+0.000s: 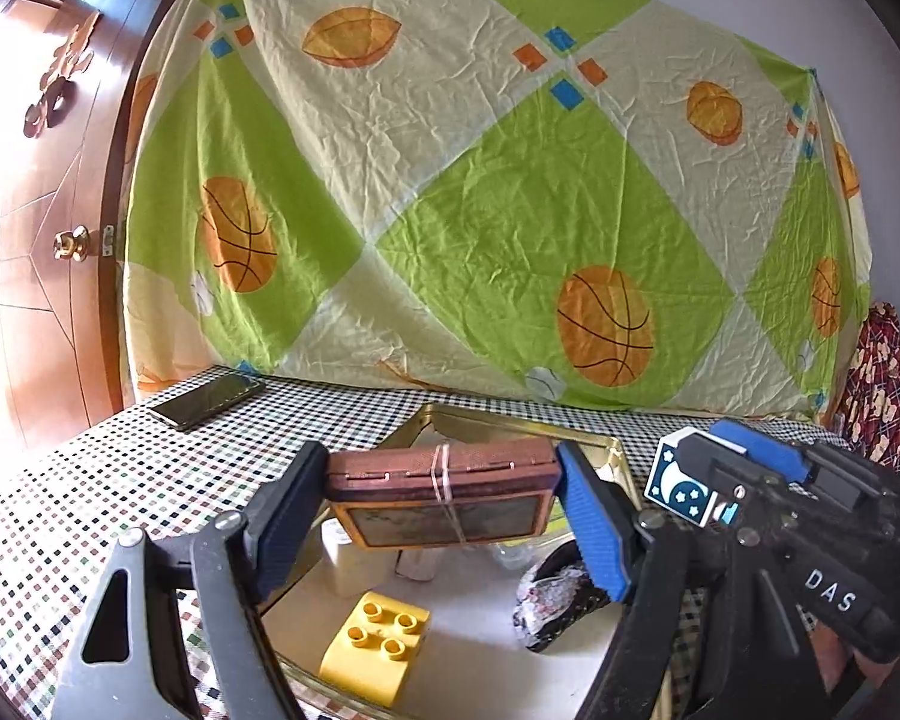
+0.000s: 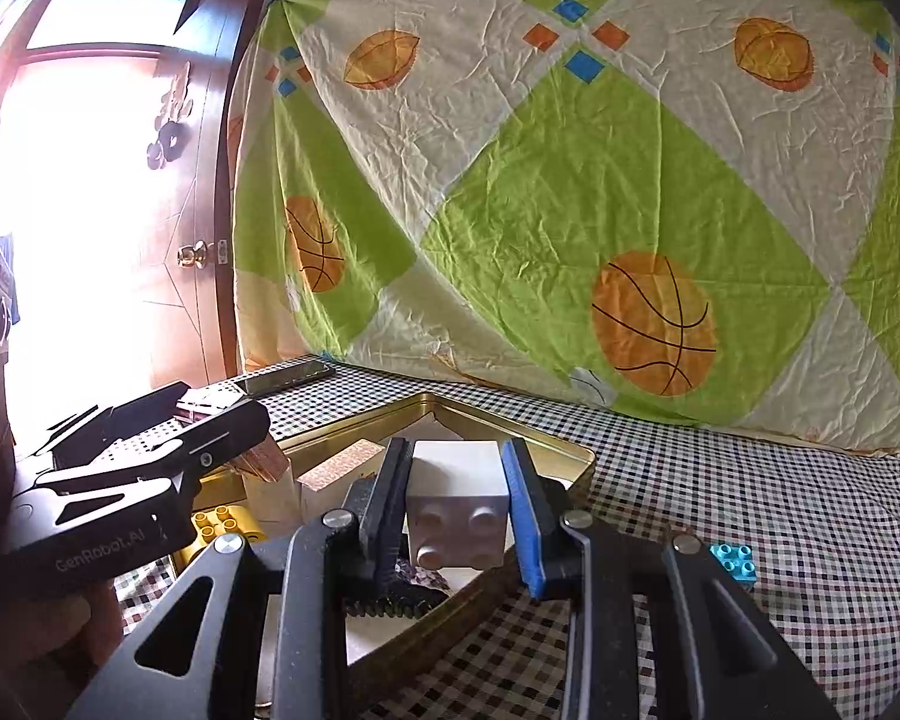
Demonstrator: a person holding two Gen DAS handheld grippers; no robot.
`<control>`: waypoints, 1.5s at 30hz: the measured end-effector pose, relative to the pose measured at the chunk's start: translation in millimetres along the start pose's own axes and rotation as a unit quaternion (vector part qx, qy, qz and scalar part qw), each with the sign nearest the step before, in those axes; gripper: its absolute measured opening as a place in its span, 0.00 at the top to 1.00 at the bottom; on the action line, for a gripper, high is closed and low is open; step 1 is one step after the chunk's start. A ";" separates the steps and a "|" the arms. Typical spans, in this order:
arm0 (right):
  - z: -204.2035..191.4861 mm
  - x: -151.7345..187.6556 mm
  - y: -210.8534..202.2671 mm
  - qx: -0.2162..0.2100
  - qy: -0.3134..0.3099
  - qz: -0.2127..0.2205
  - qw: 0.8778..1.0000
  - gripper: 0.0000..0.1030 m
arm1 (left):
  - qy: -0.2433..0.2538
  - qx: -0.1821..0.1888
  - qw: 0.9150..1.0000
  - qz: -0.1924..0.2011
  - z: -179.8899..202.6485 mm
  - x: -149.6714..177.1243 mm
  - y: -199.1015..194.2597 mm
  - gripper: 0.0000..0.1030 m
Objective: Organize rigid objects
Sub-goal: 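Carry the brown frame and white brick over the gold tin with both grippers, then lower the frame and white brick into the tin and open both grippers, then close the right gripper on the blue duplo block while the left nears the brown brush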
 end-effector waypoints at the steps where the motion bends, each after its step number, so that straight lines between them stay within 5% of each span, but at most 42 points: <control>1: -2.1 -0.5 2.7 -0.003 0.001 -0.002 1.000 0.67 | 0.002 -0.004 1.000 -0.003 -3.0 0.8 2.2 0.25; 26: -11.3 23.6 67.5 0.001 0.002 -0.098 0.995 0.67 | 0.057 -0.046 0.995 -0.071 -17.1 17.4 47.0 0.25; 30: -3.5 24.6 65.7 0.006 0.010 -0.100 0.995 0.54 | 0.062 -0.054 0.994 -0.068 -15.4 15.6 46.3 0.21; 35: 25.7 16.2 46.3 0.028 0.027 -0.081 0.996 0.30 | 0.044 -0.051 0.996 -0.050 -11.2 7.9 38.5 0.00; 45: 148.3 36.1 16.5 0.151 0.052 -0.129 0.979 0.29 | 0.047 0.037 0.997 -0.049 75.5 3.2 29.9 0.00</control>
Point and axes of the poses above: each gripper's, at about its wrist camera, not at the fingertips, and y roughly the way its jaws point, z to its right, x to its underside, the point moved 8 cm from there along y, roughly the way its jaws point, and after that the axes turned 7 degrees about z, right-handed, at the moved point
